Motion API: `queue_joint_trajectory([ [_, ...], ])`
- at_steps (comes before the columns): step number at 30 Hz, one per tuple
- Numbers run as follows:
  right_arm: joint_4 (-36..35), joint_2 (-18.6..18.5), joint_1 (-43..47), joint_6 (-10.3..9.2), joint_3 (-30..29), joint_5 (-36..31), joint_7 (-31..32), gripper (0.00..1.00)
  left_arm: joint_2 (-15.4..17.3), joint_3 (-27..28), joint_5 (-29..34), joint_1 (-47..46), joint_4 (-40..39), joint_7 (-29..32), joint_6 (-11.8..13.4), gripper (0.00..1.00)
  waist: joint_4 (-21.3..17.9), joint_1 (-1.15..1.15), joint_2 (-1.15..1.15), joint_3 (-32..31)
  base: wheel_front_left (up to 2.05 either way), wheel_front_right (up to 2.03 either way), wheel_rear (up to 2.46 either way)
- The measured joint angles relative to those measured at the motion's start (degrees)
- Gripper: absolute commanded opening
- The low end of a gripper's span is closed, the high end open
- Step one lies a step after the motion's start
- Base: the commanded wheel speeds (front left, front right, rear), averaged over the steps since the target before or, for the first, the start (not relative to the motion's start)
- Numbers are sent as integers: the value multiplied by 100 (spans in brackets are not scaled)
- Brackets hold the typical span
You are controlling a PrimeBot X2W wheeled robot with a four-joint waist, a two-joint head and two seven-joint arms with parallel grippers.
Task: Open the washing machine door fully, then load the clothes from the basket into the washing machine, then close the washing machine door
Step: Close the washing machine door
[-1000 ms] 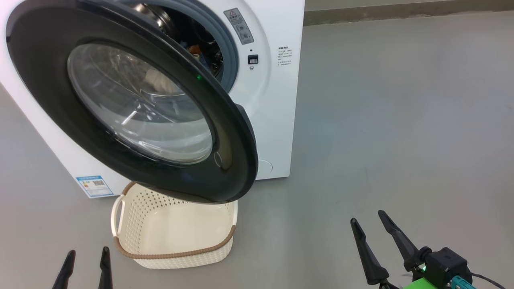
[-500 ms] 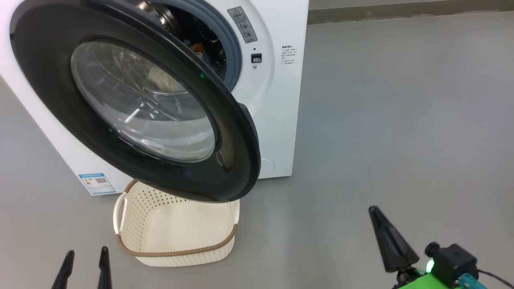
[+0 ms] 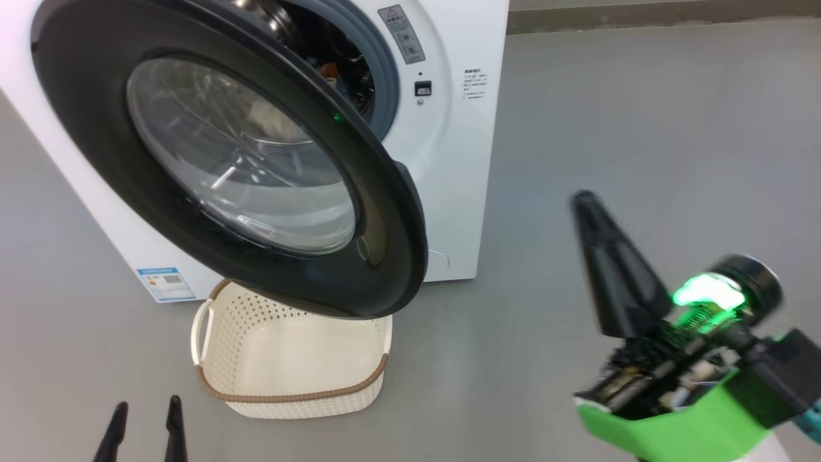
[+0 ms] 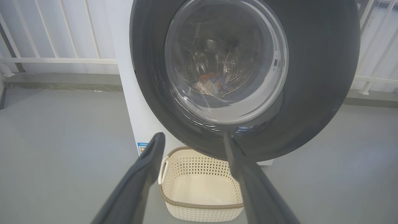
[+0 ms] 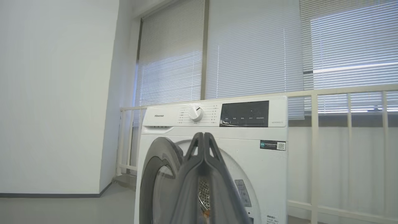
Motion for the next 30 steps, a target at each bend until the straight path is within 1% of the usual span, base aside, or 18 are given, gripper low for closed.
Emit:
queue_joint_trajectory([
  [3,7,-120,-406,-1,543,51,0,0,-52,-1,34,-6,31,0,-1,100,86,0,0,2,0,0,0],
  [5,172,-140,-623,0,913,159,0,0,-64,2,36,-8,52,0,-22,100,159,0,0,8,0,0,0],
  [7,522,-174,-765,0,1235,253,1,0,-86,-9,36,-13,65,0,-57,100,245,0,0,29,0,0,0],
  [10,1104,-211,-920,-1,1553,410,2,0,-177,-37,36,-66,78,0,-60,100,395,0,0,93,0,0,0],
  [12,1475,-242,-1067,0,1738,531,2,0,-242,-55,37,-176,92,0,-111,100,511,0,0,154,0,0,0],
  [17,2356,-264,-1343,0,2306,726,3,0,-277,-89,37,-502,167,0,-213,100,810,0,0,390,0,0,0],
  [20,2798,-278,-1402,0,2437,854,3,0,-341,-141,36,-634,205,0,-274,100,969,0,0,579,0,0,0],
  [25,3321,-299,-1596,0,2399,917,3,0,-411,-230,35,-845,287,0,-312,100,1170,0,0,935,0,0,0],
  [30,3608,-345,-1756,0,2075,916,2,0,-422,-254,32,-1123,330,0,-355,100,1291,0,0,1287,0,0,0],
])
